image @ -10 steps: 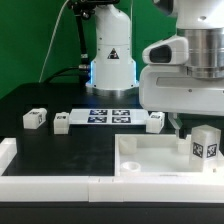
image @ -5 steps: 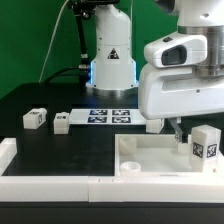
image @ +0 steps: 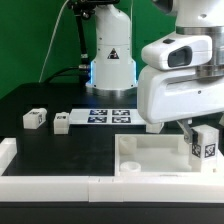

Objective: Assemble one leg

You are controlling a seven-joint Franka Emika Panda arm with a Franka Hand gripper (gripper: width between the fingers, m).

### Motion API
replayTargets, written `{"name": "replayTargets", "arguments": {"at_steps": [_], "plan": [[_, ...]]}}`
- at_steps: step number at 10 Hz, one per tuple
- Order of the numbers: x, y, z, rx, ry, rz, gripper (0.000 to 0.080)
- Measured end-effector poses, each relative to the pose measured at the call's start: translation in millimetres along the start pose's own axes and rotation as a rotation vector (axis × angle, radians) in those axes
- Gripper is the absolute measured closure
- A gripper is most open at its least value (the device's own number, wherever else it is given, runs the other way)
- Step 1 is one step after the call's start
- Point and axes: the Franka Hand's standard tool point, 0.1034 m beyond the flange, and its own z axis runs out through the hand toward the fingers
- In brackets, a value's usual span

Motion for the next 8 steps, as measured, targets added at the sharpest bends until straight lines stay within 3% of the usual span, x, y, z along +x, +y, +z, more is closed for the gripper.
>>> {"name": "replayTargets", "arguments": {"at_steps": [2,3,5,8], "plan": [[0.1,0.9,0.1,0.005,0.0,0.052,0.0508],[0.1,2.8,0.2,0.018,0.0,0.259,0.0508],[0.0,3.5,0.6,0.017,-0.001,0.541,0.0508],[1.5,10.5,0.2,0.055,-0.003,1.006,0.0508]]}}
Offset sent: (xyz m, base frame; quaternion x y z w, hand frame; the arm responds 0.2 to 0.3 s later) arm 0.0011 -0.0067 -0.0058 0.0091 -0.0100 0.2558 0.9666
